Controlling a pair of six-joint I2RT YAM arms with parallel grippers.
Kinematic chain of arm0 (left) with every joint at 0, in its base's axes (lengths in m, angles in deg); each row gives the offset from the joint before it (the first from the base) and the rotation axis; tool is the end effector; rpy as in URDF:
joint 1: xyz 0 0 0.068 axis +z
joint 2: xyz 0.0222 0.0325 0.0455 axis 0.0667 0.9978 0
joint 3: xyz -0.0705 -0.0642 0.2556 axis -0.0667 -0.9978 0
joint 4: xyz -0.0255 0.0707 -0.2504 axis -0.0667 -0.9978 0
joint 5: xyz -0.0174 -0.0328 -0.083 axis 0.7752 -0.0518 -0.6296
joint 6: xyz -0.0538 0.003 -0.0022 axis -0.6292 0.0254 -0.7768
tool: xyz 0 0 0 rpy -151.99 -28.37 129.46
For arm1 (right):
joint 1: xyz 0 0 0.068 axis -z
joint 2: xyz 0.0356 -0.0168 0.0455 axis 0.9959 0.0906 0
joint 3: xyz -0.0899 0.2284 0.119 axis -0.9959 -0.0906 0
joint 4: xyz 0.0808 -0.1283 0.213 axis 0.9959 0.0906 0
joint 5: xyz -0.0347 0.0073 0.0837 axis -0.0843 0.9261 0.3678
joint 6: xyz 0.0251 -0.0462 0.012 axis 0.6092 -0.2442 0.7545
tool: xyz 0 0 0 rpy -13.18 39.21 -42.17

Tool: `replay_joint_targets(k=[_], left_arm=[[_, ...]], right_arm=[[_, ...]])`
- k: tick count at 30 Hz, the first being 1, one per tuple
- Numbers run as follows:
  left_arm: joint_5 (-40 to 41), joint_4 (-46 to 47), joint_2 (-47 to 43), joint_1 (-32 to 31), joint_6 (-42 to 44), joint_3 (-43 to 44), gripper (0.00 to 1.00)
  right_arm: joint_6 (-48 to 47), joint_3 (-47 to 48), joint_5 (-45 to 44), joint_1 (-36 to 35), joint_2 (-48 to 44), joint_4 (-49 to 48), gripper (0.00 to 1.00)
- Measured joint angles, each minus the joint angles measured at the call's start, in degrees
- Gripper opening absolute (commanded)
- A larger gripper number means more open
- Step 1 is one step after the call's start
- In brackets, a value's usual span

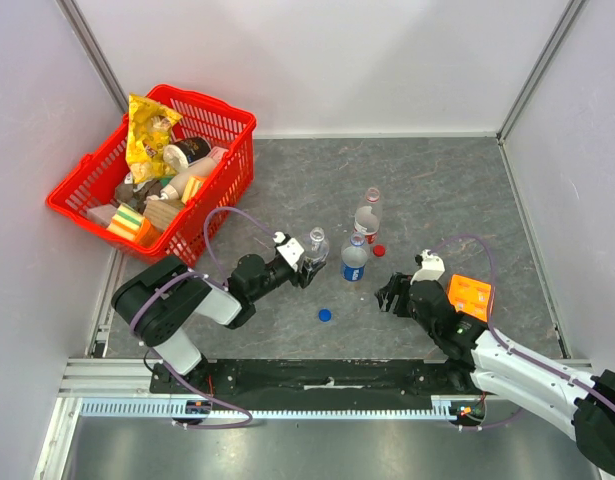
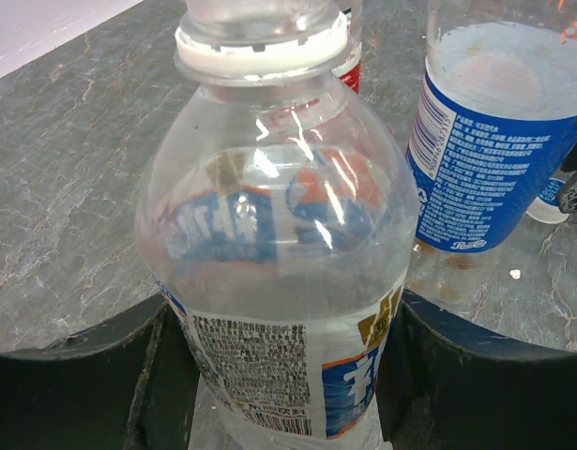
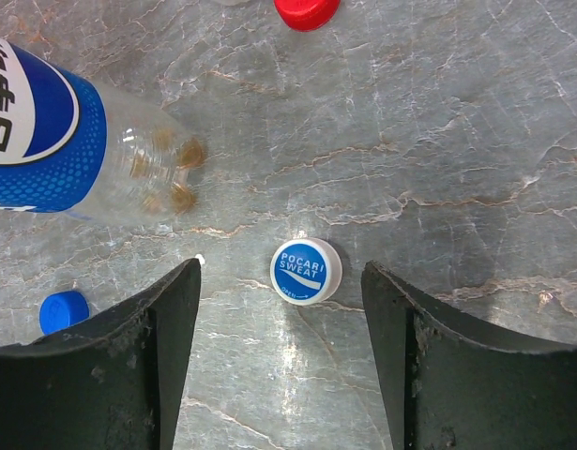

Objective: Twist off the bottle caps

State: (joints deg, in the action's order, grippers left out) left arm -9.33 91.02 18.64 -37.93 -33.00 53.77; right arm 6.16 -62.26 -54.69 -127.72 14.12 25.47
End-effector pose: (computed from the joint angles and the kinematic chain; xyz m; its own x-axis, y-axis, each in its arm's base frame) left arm 0.1954 -0.1828 0.1492 0.0568 0.1064 -0.9927 0.7871 0.6070 0.1100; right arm 0.1171 0.0932 0.1459 -0.6013 0.3774 -0.7043 -0.0147 0.8760 0.4820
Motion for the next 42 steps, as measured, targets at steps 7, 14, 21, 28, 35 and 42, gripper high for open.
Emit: replay_joint_targets(k=[7, 14, 21, 28, 35, 42], left_arm=[[-1.25, 0.44, 0.0, 0.0, -0.02, -0.79, 0.27], [-3.74, 1.09, 0.0, 0.0, -0.02, -1.29, 0.47], [-6.45, 1.62, 0.0, 0.0, -0.04, -1.77, 0.59], [-6.91, 3.89, 0.0, 0.0, -0.04, -3.54, 0.74], [-6.93, 3.96, -0.02, -0.02, -0.04, -4.63, 0.89], [-6.99, 2.71, -0.22, 0.0, -0.11, -5.77, 0.91]], right_arm=[[-0.07, -0.02, 0.0, 0.0, -0.39, 0.04, 0.76], [-0.61, -0.02, 0.0, 0.0, -3.13, 0.68, 0.77], [-0.79, -0.13, 0.04, 0.0, -4.44, 1.25, 0.78], [-1.05, -0.13, 0.28, 0.0, -4.83, 1.36, 0.8], [-1.07, -0.15, 0.87, 0.0, -4.92, 1.38, 0.81], [-1.07, -0.31, 1.05, 0.0, -5.49, 1.42, 0.82]])
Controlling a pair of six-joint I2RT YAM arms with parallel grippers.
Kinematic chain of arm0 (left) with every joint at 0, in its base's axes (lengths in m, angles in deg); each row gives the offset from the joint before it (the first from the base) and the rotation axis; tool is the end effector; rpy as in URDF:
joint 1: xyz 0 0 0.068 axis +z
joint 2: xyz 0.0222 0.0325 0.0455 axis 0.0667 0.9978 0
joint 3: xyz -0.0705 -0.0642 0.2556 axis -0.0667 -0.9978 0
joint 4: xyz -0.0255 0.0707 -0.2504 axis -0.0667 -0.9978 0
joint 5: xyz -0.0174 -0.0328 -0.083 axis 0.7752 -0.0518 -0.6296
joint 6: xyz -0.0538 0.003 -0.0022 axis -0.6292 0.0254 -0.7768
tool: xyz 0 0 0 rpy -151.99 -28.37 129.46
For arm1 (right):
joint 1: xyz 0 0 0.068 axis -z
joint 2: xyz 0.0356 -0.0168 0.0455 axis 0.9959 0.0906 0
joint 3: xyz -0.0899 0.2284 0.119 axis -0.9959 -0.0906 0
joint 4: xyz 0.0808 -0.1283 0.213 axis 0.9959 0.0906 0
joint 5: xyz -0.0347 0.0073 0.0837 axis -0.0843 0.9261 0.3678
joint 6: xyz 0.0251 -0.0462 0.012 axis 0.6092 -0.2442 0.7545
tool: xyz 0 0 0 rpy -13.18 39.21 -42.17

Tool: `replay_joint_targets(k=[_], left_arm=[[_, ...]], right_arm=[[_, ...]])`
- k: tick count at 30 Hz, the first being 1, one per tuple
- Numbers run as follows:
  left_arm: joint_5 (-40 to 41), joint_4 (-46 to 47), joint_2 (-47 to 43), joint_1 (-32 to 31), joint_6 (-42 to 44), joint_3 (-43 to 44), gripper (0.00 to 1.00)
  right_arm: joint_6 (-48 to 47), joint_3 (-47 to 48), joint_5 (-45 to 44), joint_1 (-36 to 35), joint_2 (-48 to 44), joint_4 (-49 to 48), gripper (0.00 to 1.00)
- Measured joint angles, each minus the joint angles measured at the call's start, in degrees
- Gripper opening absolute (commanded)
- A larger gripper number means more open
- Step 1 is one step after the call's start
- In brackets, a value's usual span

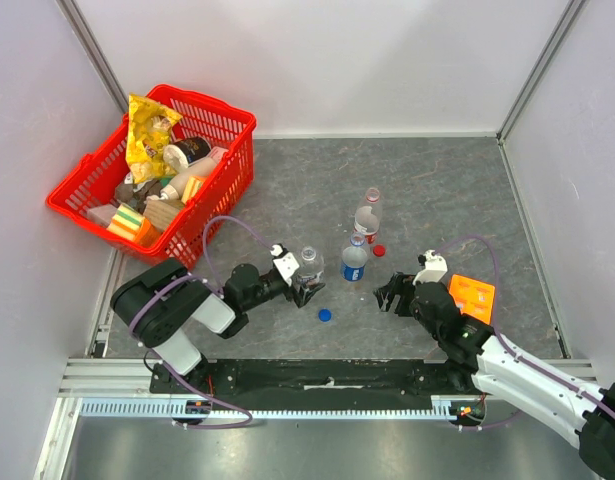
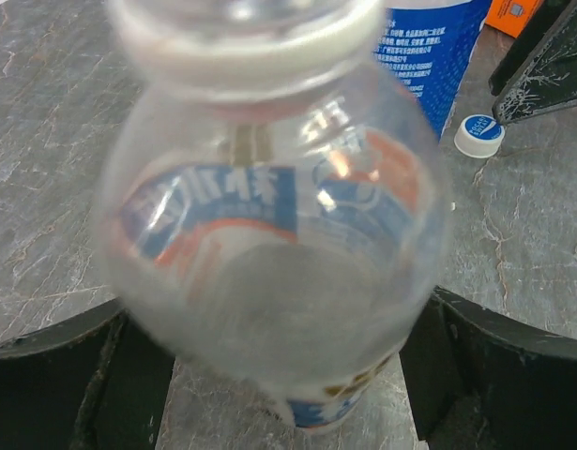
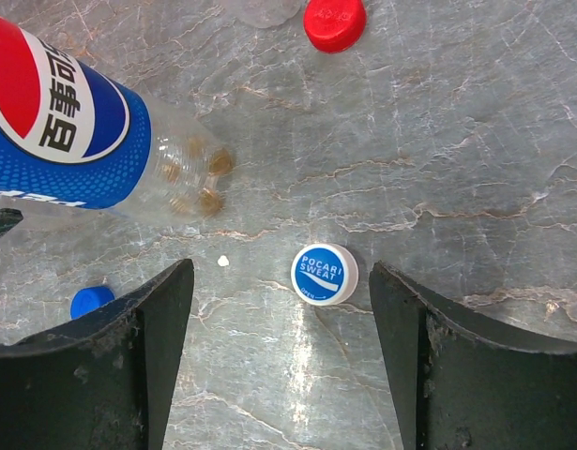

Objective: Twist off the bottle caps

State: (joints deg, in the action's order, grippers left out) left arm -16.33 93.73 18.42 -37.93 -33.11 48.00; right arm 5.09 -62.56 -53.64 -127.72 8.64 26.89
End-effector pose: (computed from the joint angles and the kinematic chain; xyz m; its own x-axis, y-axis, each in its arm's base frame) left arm 0.1743 -0.1696 0.1335 0.0266 0.1262 -0.9916 0.8592 0.5042 0.0872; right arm 0.1128 0.0899 0.1539 -0.5771 0.3888 -0.7182 -0.0599 0.8569 0.5120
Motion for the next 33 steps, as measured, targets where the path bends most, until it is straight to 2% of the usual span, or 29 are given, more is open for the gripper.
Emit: replay_joint_targets(k=[5, 9, 16, 24, 33], left_arm=[[0.04, -0.2, -1.42, 0.0, 0.0, -0.35, 0.92], [0.15, -0.22, -3.8, -0.02, 0.02, -1.14, 0.93], [1.33, -0.52, -11.21, 0.0, 0.04, -3.41, 0.93], [2.16, -3.1, -27.36, -0.07, 1.42, -4.74, 0.94], [4.11, -20.35, -50.36, -0.11, 2.19, -4.68, 0.95]], right_arm=[[0.0, -0.09, 0.02, 0.0, -0.37, 0.2, 0.83], [-0.11, -0.09, 0.02, 0.0, -1.07, 0.66, 0.98], [-0.48, 0.09, -0.24, 0.0, -2.08, 2.99, 0.98], [-1.01, 2.21, -1.7, 0.0, -5.22, 6.75, 0.98], [-1.81, 6.86, -3.96, 0.0, -10.01, 10.91, 0.98]])
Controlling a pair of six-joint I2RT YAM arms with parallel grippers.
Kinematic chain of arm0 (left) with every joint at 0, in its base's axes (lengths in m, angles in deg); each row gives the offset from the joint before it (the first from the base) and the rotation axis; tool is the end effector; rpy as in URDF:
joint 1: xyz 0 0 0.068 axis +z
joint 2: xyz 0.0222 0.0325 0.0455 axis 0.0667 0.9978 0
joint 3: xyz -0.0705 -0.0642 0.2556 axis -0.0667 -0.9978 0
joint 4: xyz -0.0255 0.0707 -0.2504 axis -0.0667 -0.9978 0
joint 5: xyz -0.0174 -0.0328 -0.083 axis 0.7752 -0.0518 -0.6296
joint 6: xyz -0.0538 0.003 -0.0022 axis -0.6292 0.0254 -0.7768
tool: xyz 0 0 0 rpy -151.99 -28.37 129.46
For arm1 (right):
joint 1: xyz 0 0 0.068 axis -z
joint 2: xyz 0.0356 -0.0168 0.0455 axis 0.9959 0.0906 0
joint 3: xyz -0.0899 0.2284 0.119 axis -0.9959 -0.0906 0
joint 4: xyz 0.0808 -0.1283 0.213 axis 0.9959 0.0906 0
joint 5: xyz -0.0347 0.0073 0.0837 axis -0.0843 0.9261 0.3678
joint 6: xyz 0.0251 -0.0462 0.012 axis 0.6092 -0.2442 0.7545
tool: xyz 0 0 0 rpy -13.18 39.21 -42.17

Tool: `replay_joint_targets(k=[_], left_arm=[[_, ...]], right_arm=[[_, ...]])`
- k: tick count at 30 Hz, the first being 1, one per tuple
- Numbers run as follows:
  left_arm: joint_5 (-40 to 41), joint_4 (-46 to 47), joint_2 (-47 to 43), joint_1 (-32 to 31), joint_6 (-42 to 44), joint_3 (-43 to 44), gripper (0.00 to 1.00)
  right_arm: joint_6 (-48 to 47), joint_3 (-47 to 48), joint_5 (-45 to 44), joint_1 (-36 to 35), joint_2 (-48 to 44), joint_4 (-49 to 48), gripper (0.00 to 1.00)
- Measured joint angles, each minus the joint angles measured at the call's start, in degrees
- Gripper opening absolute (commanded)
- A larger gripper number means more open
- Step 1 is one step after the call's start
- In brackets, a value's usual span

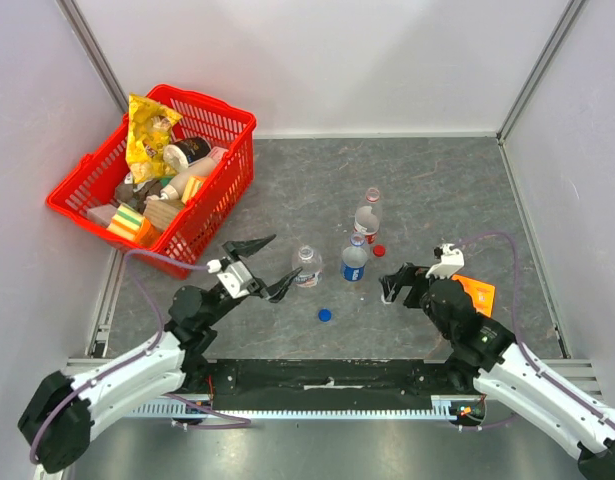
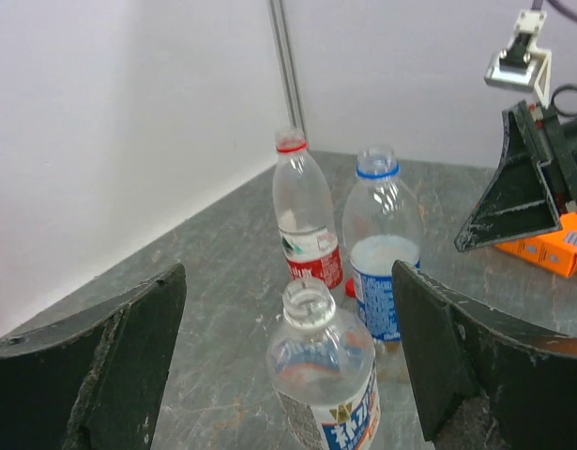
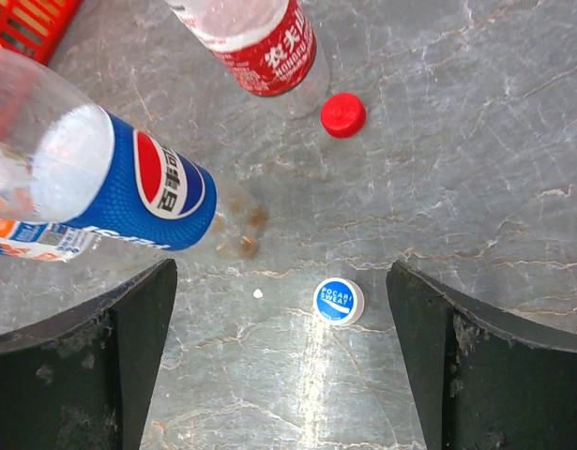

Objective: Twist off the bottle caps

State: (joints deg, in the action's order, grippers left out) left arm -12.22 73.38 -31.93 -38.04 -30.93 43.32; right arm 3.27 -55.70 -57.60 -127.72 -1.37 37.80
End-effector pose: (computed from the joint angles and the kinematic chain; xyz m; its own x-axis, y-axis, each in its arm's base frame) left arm 0.1180 -0.1165 0.2391 0.3723 -0.1312 -0.9188 0.7612 0.6096 0.2214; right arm 0.1052 0.0798 0.1982 -0.4773 0.4300 -0.7663 -0.0744 0.8492 0.5228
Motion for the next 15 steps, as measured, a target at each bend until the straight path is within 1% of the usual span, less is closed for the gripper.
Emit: replay_joint_targets(k=[3, 6, 8, 10, 12, 15], left_arm=[[2.78, -9.27, -7.61, -0.02, -3.43, 2.05, 0.95], [8.76, -20.92, -11.28, -0.02, -10.23, 8.26, 0.95], [11.93, -30.25, -11.65, 0.0, -13.51, 14.78, 0.95], [13.16, -37.24, -11.34, 0.0, -15.39, 20.31, 0.95], [13.33, -42.88, -10.84, 0.0, -16.81, 24.65, 0.95], [12.24, -49.13, -9.64, 0.0, -17.88, 28.3, 0.96]], right_arm=[[-0.2, 1.77, -0.68, 0.0, -0.9, 1.57, 0.98], [-0.33, 4.04, -1.2, 0.0, -1.44, 2.51, 0.98], [-0.57, 5.81, -1.44, 0.0, -1.66, 3.02, 0.98], [-0.96, 7.52, -1.9, 0.0, -1.86, 3.21, 0.98], [-1.66, 9.33, -2.58, 0.0, -1.9, 3.23, 0.98], [-2.75, 11.08, -3.5, 0.0, -1.92, 3.28, 0.98]])
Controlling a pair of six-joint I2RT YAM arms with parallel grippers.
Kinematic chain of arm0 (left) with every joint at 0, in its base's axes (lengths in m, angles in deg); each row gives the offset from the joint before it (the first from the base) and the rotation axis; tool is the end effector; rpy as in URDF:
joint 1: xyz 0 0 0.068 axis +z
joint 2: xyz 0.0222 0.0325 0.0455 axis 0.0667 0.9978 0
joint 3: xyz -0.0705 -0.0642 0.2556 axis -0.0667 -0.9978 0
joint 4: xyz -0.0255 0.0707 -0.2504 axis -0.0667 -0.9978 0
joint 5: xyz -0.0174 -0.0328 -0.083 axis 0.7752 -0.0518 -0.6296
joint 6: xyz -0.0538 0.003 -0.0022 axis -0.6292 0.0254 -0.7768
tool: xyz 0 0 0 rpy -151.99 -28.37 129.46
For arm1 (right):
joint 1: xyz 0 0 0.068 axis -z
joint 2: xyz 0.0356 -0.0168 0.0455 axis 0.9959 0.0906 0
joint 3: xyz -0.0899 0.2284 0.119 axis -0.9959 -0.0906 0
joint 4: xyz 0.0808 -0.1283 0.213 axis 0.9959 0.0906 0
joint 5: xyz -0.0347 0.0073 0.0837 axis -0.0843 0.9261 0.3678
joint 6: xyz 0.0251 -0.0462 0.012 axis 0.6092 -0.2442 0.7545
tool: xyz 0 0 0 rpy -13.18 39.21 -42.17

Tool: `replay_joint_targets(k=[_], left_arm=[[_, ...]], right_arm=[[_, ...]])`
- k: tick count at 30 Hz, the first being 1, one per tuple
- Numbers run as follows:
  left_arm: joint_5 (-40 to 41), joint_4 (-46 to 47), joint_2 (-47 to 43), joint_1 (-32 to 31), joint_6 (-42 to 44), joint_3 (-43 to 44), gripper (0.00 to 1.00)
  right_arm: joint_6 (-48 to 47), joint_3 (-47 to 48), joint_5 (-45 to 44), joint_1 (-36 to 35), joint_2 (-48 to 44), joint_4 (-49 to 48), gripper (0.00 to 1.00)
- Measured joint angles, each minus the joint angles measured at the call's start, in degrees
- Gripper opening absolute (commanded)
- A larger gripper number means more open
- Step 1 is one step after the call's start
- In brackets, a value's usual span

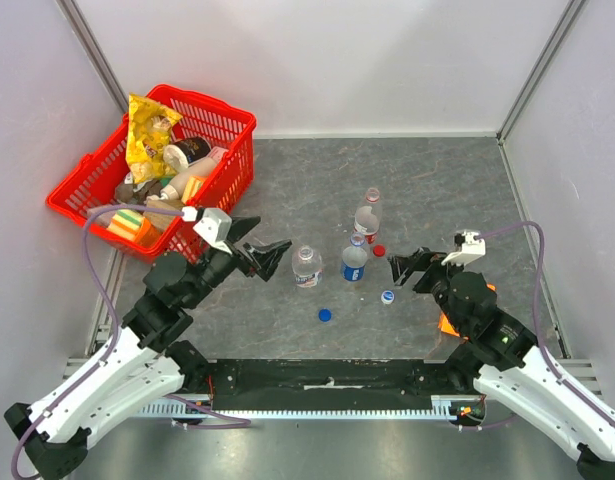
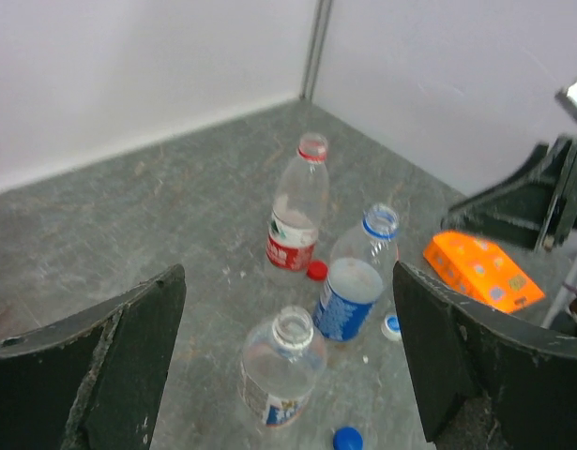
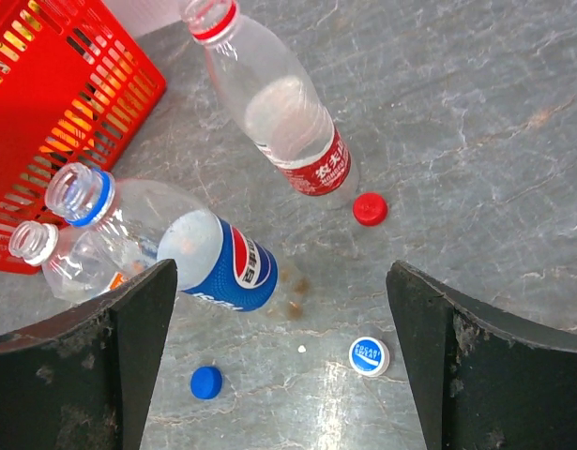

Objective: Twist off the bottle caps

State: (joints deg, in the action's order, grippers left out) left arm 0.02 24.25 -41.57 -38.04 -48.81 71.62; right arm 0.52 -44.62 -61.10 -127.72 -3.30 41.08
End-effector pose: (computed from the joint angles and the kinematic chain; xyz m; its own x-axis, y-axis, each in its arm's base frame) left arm 0.1125 -0.1015 0.3478 0.0018 -0.2110 -0.9775 0.6879 0.7097 -0.1519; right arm 0.1005 0.0726 0.2638 -0.3376 0.4930 -0.8018 -0.1201 0.8223 0.5562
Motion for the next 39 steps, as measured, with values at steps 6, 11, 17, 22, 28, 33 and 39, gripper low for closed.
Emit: replay_joint_targets(k=[6, 11, 17, 22, 28, 33, 39], left_arm=[[-5.75, -9.44, 3.37, -0.02, -0.13, 3.41, 0.96], [-7.04, -15.96, 5.86, 0.0, -0.2, 7.04, 0.96], [-5.73, -18.32, 5.2, 0.0, -1.29, 8.66, 0.97], [-3.26, -20.09, 4.79, 0.0, -1.73, 8.66, 0.97], [-0.57, -20.57, 5.29, -0.02, -1.73, 8.66, 0.97], [2.32, -19.78, 5.29, -0.02, -1.68, 8.52, 0.98], [5.31, -17.68, 6.8, 0.0, -1.36, 8.33, 0.98]], right_arm=[[-3.56, 3.5, -2.03, 0.0, 0.2, 0.79, 0.98], [-7.19, 9.09, -4.2, 0.0, 2.51, 1.33, 0.98], [-10.88, 17.18, -3.85, 0.0, 9.27, 1.36, 0.98], [-12.57, 21.51, -0.7, 0.04, 15.17, 1.2, 0.98], [-13.0, 23.85, 3.78, 2.95, 17.73, 1.55, 0.98], [-12.98, 27.98, 10.43, 8.92, 20.39, 1.07, 0.98], [-12.31, 30.4, 23.41, 20.63, 27.19, -0.9, 0.98]])
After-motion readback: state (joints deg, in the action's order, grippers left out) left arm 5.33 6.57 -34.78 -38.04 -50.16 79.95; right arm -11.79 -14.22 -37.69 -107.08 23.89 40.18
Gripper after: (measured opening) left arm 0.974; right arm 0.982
